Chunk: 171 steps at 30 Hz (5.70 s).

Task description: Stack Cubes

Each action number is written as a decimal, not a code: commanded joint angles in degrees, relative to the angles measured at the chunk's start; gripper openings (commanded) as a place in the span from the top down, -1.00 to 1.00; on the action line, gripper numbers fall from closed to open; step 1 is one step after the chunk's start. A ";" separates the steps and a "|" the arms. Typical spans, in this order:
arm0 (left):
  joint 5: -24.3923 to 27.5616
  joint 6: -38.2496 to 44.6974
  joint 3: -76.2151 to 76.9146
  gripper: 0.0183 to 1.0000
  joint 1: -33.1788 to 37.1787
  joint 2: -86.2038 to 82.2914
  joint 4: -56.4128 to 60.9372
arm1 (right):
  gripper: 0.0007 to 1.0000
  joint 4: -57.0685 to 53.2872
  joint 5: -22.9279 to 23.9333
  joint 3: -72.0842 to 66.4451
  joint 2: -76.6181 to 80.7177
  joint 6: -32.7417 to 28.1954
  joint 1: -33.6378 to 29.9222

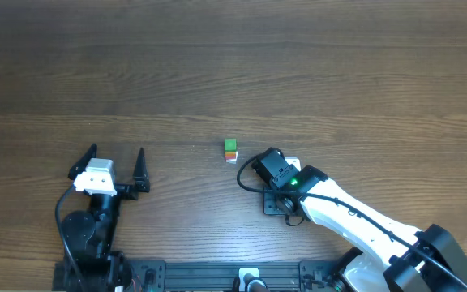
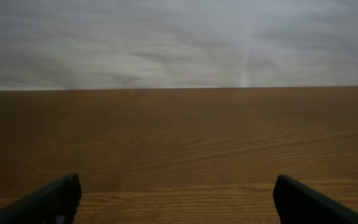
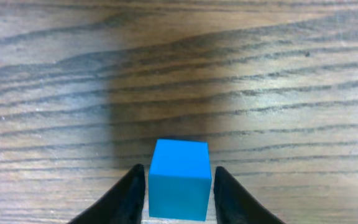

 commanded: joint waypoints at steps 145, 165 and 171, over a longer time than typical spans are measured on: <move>-0.24 0.83 -0.24 -1.00 0.20 -0.46 -0.17 | 0.97 -26.32 4.02 57.27 29.00 -2.14 3.69; -0.24 0.83 -0.24 -1.00 0.20 -0.46 -0.17 | 0.98 -25.70 4.00 56.59 30.67 -2.14 3.69; -0.24 0.83 -0.24 -1.00 0.20 -0.46 -0.17 | 0.97 -25.75 4.00 56.59 30.67 -2.14 3.63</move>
